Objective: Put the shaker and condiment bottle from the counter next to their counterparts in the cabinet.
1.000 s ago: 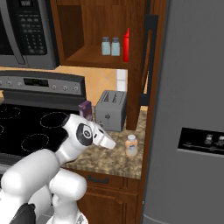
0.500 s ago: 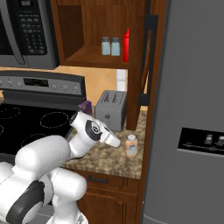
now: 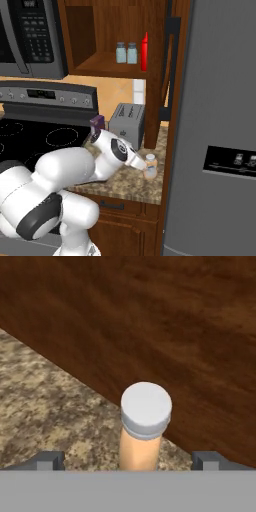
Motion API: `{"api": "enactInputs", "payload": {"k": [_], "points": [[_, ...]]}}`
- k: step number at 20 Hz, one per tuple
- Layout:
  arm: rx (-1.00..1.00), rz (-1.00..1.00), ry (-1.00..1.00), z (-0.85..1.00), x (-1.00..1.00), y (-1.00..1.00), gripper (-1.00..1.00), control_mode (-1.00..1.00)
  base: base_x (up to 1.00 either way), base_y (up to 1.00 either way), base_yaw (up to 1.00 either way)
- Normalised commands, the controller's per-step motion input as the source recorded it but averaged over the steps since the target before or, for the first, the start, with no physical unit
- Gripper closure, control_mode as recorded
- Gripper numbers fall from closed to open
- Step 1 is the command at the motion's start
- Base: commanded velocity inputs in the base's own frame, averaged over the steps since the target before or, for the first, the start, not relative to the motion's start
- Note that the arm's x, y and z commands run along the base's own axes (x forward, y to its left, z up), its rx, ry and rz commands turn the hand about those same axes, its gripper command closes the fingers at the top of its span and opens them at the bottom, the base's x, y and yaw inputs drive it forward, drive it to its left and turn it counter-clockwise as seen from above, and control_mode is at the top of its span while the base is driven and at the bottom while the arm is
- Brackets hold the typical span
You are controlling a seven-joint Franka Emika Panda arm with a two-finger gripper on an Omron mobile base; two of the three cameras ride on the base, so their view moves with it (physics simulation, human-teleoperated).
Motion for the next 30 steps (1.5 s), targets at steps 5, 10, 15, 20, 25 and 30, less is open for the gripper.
{"api": "enactInputs", "payload": {"k": [5,10,15,20,25,30], "points": [[0.02,0.0,-0.07,-0.2,0.0,-0.25,-1.0,-1.0,0.0,0.0,0.0],[0.0,0.0,-0.01,-0.54,0.0,-0.01,1.0,-1.0,0.0,0.0,0.0],[0.0,0.0,0.01,-0.37,0.0,0.0,1.0,-1.0,0.0,0.0,0.0],[0.0,-0.01,-0.03,0.0,0.0,-0.06,1.0,-1.0,0.0,0.0,0.0],[-0.02,-0.05,-0.15,0.1,0.0,-0.22,1.0,-1.0,0.0,0.0,0.0],[0.0,-0.01,-0.03,0.0,0.0,-0.04,1.0,-1.0,0.0,0.0,0.0]]}}
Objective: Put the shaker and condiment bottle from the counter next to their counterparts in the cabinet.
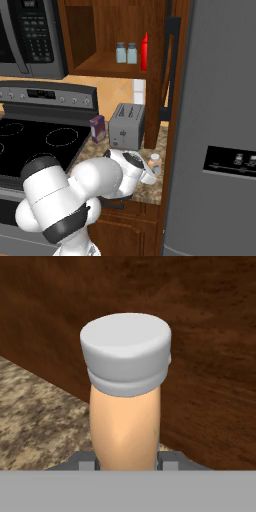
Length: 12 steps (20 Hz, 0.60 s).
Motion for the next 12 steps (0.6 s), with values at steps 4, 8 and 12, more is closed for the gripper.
{"api": "enactInputs", "payload": {"k": [4,8,12], "points": [[0.0,0.0,0.0,0.0,0.0,-0.07,1.0,-1.0,0.0,0.0,0.0],[0.0,-0.01,0.0,0.04,0.0,-0.05,1.0,-1.0,0.0,0.0,0.0],[-0.02,-0.01,0.0,0.29,-0.16,-0.04,1.0,-1.0,0.0,0.0,0.0]]}}
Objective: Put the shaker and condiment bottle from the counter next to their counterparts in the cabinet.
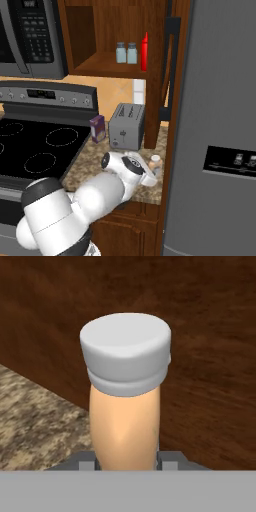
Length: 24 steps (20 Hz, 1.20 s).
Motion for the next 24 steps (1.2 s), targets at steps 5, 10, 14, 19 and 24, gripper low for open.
{"api": "enactInputs", "payload": {"k": [5,10,14,19,24], "points": [[0.0,0.0,0.0,0.54,-0.02,-0.02,1.0,-1.0,0.0,0.0,0.0],[0.0,0.0,0.04,0.59,-0.02,0.02,1.0,-1.0,0.0,0.0,0.0],[0.0,0.0,0.18,0.73,0.0,0.08,1.0,-1.0,0.0,0.0,0.0],[-0.02,0.0,0.27,0.7,0.0,0.52,1.0,-1.0,0.0,0.0,0.0],[-0.06,0.03,0.23,0.5,-0.05,0.97,1.0,-1.0,0.0,0.0,0.0]]}}
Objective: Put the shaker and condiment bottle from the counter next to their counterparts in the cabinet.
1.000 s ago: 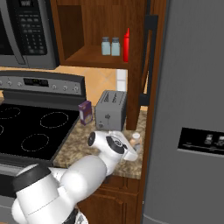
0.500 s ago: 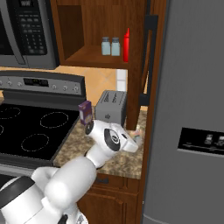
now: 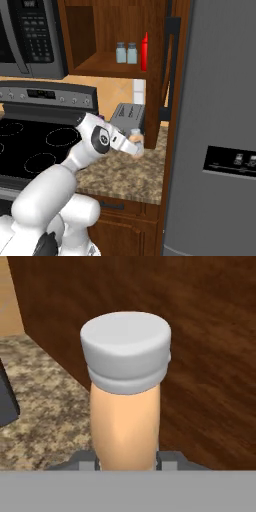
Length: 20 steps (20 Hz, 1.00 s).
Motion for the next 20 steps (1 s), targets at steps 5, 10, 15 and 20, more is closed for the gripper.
{"api": "enactInputs", "payload": {"k": [5,10,15,20], "points": [[-0.01,0.0,0.04,0.81,-0.25,0.47,1.0,-1.0,0.0,0.0,0.0],[0.0,0.0,-0.02,0.82,-0.55,0.11,1.0,-1.0,0.0,0.0,0.0],[-0.03,0.01,-0.12,0.3,-0.7,0.17,1.0,-1.0,0.0,0.0,0.0],[-0.03,0.11,-0.26,0.02,-0.33,0.4,1.0,-1.0,0.0,0.0,0.0]]}}
